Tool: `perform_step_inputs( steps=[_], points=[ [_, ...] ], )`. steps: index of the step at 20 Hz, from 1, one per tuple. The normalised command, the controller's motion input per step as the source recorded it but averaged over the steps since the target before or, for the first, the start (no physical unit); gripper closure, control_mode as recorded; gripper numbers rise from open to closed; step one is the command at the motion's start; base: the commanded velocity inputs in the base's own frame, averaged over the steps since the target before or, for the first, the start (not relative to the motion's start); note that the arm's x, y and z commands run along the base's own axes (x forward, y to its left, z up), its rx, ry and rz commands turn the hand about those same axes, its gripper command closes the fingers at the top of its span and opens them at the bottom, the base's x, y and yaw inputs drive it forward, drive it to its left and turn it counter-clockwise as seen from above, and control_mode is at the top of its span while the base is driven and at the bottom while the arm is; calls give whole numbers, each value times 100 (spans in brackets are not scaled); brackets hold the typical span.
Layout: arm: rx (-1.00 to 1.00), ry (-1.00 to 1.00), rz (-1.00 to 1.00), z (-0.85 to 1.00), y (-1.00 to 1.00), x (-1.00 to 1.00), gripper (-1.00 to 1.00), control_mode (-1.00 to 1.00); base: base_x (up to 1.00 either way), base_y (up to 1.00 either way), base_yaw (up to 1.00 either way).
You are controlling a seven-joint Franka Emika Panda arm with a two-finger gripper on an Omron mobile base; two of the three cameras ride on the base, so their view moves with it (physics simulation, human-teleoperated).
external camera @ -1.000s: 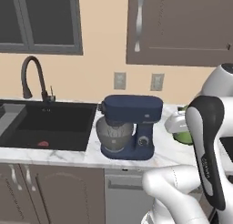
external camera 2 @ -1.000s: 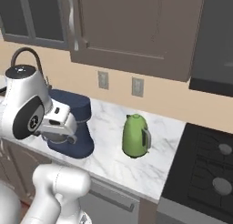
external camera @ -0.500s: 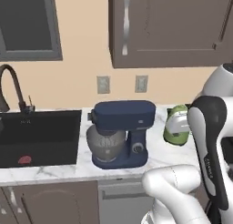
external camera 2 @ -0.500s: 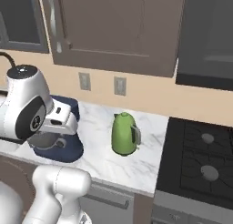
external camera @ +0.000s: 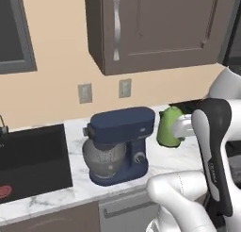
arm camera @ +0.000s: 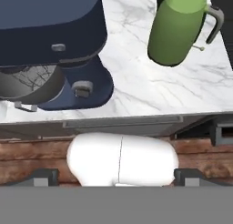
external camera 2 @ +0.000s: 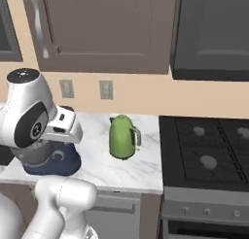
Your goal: Navigate to the dishwasher.
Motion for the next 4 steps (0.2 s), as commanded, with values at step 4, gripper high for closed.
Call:
perform_step_inputs(
  steps=[4],
  points=[
    [0, 0, 0, 0, 0, 0, -100, 100, 100, 14, -32]
  ],
)
